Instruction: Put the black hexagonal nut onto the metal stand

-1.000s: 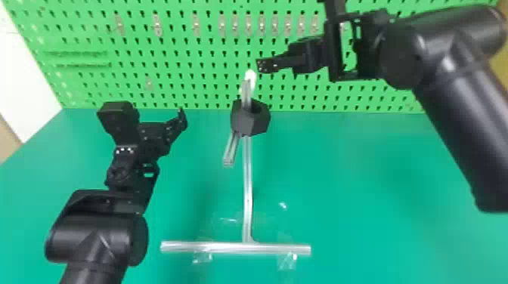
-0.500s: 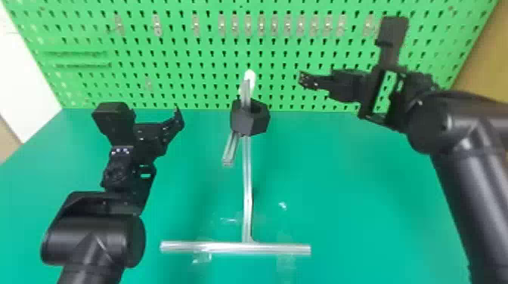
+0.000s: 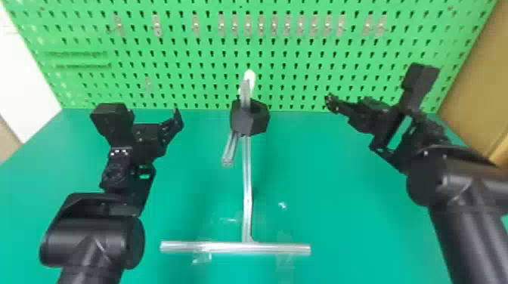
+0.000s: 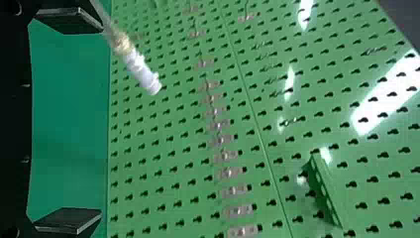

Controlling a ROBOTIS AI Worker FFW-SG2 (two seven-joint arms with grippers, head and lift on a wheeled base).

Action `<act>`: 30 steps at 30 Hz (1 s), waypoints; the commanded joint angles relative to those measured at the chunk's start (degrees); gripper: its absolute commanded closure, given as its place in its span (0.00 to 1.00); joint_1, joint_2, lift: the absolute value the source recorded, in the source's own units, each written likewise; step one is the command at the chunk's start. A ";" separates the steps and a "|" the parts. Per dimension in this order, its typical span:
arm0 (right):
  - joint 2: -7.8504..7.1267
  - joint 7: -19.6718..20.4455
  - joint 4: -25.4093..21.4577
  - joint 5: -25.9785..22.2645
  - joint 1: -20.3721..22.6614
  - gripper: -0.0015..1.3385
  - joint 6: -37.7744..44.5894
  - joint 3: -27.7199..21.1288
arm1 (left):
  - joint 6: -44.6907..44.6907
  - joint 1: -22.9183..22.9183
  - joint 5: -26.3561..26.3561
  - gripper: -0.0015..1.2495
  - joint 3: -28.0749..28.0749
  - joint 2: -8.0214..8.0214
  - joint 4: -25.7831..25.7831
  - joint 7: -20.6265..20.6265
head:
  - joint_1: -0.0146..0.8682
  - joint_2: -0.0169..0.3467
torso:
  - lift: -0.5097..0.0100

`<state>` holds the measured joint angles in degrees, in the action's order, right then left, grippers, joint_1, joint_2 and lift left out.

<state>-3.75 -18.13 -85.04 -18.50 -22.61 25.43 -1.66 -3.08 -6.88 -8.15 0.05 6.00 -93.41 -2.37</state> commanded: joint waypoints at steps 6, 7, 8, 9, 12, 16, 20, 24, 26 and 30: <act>2.26 4.95 -0.92 8.22 4.68 0.00 -8.99 -0.27 | 0.00 0.20 -0.55 0.12 -0.14 -0.02 -0.02 0.00 | 0.80 0.27 | 0.98; 2.43 5.48 -1.09 9.27 5.12 0.00 -10.05 -0.36 | 0.00 0.20 -0.55 0.12 -0.14 -0.02 -0.02 0.00 | 0.80 0.27 | 0.98; 2.61 5.74 -1.09 9.98 5.56 0.00 -11.01 -0.45 | 0.09 0.20 -0.55 0.12 -0.14 -0.02 -0.02 0.00 | 0.80 0.27 | 0.98; 2.79 6.01 -1.09 10.42 5.82 0.00 -11.54 -0.45 | 0.09 0.20 -0.55 0.12 -0.14 -0.02 -0.02 0.00 | 0.80 0.27 | 0.98; 3.05 6.44 -1.09 12.44 6.52 0.00 -13.65 -0.53 | 0.09 0.20 -0.63 0.12 -0.05 -0.02 -0.02 0.00 | 0.80 0.27 | 0.98; 3.05 8.64 -1.09 13.67 7.93 0.01 -18.13 0.17 | 0.00 0.38 -0.90 0.12 0.04 -0.02 -0.02 0.00 | 0.80 0.27 | 0.98; 3.31 10.58 -1.01 14.28 8.98 0.01 -20.33 0.26 | 0.09 0.55 -0.90 0.12 0.12 -0.02 -0.02 0.00 | 0.80 0.27 | 0.98; 3.31 12.51 -1.01 15.95 9.86 0.01 -22.61 0.26 | 0.09 0.55 -0.99 0.12 0.12 -0.11 -0.02 0.00 | 0.80 0.27 | 0.98; 3.31 14.18 -1.01 15.60 10.48 0.01 -23.23 0.61 | 0.00 0.55 -0.99 0.12 0.04 -0.11 0.07 0.00 | 0.80 0.27 | 0.98; 3.14 14.53 -0.74 15.60 10.65 0.01 -23.23 1.05 | 0.00 0.82 -0.99 0.12 -0.05 -0.11 0.16 0.00 | 0.80 0.27 | 0.98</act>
<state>-0.46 -3.67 -86.03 -2.88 -12.25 2.48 -1.11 -3.05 -6.31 -9.17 0.08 5.89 -93.36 -2.40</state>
